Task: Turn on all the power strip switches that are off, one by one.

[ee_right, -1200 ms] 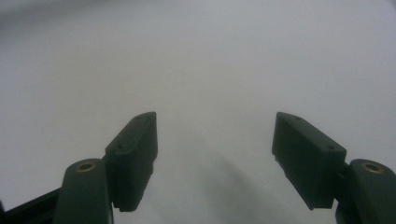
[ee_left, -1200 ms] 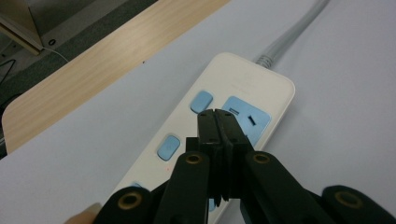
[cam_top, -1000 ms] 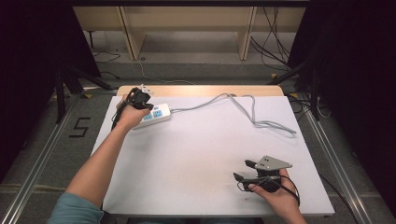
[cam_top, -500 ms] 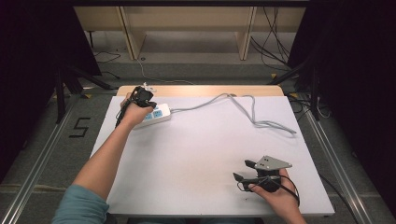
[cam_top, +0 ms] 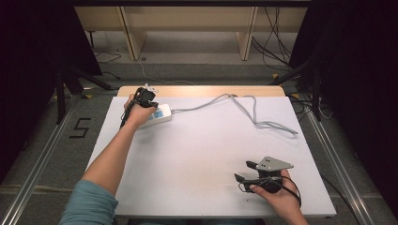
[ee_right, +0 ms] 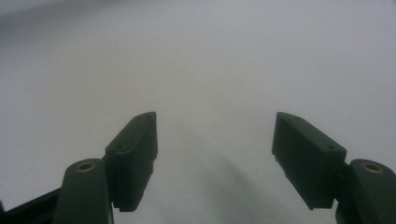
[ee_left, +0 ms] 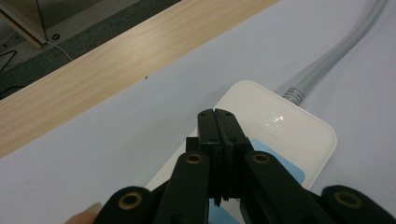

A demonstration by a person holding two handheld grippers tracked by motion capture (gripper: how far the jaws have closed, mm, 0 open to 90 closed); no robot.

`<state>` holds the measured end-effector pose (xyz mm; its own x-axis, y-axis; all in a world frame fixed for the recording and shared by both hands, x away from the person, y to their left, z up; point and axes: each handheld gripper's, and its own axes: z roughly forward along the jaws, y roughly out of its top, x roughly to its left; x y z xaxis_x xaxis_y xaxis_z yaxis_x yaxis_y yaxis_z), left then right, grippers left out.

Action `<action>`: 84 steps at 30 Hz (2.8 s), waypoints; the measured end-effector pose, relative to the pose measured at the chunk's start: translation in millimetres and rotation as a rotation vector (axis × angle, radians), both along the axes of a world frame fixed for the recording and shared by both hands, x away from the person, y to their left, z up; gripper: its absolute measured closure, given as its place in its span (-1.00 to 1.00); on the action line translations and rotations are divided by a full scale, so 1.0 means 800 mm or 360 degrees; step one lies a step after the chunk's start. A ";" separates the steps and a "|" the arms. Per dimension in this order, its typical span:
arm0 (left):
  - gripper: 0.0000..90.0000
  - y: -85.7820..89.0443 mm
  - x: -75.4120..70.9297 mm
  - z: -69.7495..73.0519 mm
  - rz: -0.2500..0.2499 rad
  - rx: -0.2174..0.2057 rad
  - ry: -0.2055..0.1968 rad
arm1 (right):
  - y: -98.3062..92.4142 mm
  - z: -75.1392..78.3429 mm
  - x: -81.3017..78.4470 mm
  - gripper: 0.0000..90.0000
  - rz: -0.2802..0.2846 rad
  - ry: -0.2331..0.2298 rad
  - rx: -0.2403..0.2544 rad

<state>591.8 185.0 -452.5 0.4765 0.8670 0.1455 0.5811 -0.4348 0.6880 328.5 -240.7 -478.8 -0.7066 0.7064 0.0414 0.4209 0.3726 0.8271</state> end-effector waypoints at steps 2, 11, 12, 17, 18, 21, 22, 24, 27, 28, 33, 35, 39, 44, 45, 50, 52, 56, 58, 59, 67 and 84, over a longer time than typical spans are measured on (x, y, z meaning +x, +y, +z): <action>0.99 0.000 0.001 -0.002 0.0004 0.0005 0.0004 | 0.000 0.000 0.000 -0.28 0.0002 0.0000 0.0003; 0.99 -0.006 0.002 -0.007 0.0007 -0.0002 0.0002 | 0.000 0.000 0.000 -0.28 0.0003 0.0006 -0.0004; 0.99 -0.007 0.003 -0.007 0.0008 -0.0003 -0.0002 | 0.000 0.000 0.000 -0.28 0.0005 0.0002 -0.0003; 0.99 -0.004 0.004 -0.008 0.0011 0.0017 -0.0011 | 0.000 0.000 0.000 -0.28 0.0006 0.0004 -0.0001; 0.99 -0.002 0.004 -0.008 0.0019 0.0000 -0.0004 | 0.000 0.000 0.000 -0.28 0.0006 0.0006 -0.0003; 0.99 -0.002 0.004 -0.008 0.0022 -0.0004 -0.0002 | 0.000 0.000 0.000 -0.28 0.0007 0.0006 -0.0005; 0.99 -0.003 0.004 -0.008 0.0022 0.0004 -0.0005 | 0.000 0.000 0.000 -0.28 0.0007 0.0007 -0.0004; 0.99 -0.004 0.004 -0.008 0.0024 0.0017 -0.0004 | 0.001 0.000 0.000 -0.28 0.0009 0.0012 -0.0007; 0.99 -0.005 0.004 -0.008 0.0024 0.0028 -0.0004 | 0.001 0.000 -0.001 -0.29 0.0009 0.0009 -0.0005; 0.99 -0.005 0.004 -0.008 0.0021 0.0030 -0.0002 | 0.001 0.000 0.000 -0.28 0.0009 0.0006 -0.0004; 0.99 -0.004 0.005 -0.009 0.0011 0.0023 0.0013 | 0.001 -0.001 0.000 -0.28 0.0011 0.0016 -0.0005; 0.99 -0.003 0.006 -0.009 0.0008 0.0022 0.0020 | 0.001 -0.001 0.000 -0.28 0.0012 0.0015 -0.0006; 0.99 -0.003 0.007 -0.008 0.0011 0.0018 0.0033 | 0.001 -0.001 0.000 -0.29 0.0013 0.0017 -0.0006; 1.00 -0.003 0.008 -0.008 0.0013 0.0012 0.0043 | 0.001 -0.001 0.000 -0.28 0.0014 0.0016 -0.0007; 1.00 -0.003 0.008 -0.008 0.0013 0.0014 0.0043 | 0.001 -0.001 0.000 -0.28 0.0014 0.0016 -0.0007; 1.00 -0.003 0.010 -0.007 0.0017 0.0016 0.0072 | 0.001 -0.002 0.000 -0.29 0.0016 0.0016 -0.0007; 1.00 -0.005 0.010 -0.007 0.0017 0.0032 0.0073 | 0.001 -0.002 0.000 -0.29 0.0015 0.0016 -0.0007; 1.00 -0.006 0.010 -0.007 0.0032 0.0030 0.0087 | 0.001 -0.002 0.000 -0.29 0.0015 0.0017 -0.0009; 1.00 -0.005 0.010 -0.006 0.0025 0.0019 0.0103 | 0.001 -0.001 -0.001 -0.29 0.0015 0.0017 -0.0010; 1.00 -0.005 0.009 -0.007 0.0023 0.0020 0.0093 | 0.001 -0.001 -0.001 -0.29 0.0014 0.0015 -0.0010; 0.99 -0.007 0.007 -0.006 0.0055 0.0026 0.0061 | 0.001 0.000 -0.001 -0.29 0.0015 0.0009 -0.0007; 0.84 0.020 -0.005 0.020 0.0084 -0.0027 0.0006 | 0.002 -0.001 -0.001 -0.29 0.0019 0.0019 -0.0019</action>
<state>587.8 200.8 -436.4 0.4304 0.8934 0.1290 0.6054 -0.3917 0.6929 327.6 -239.0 -479.9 -0.7144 0.6986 0.0415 0.4261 0.3872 0.8176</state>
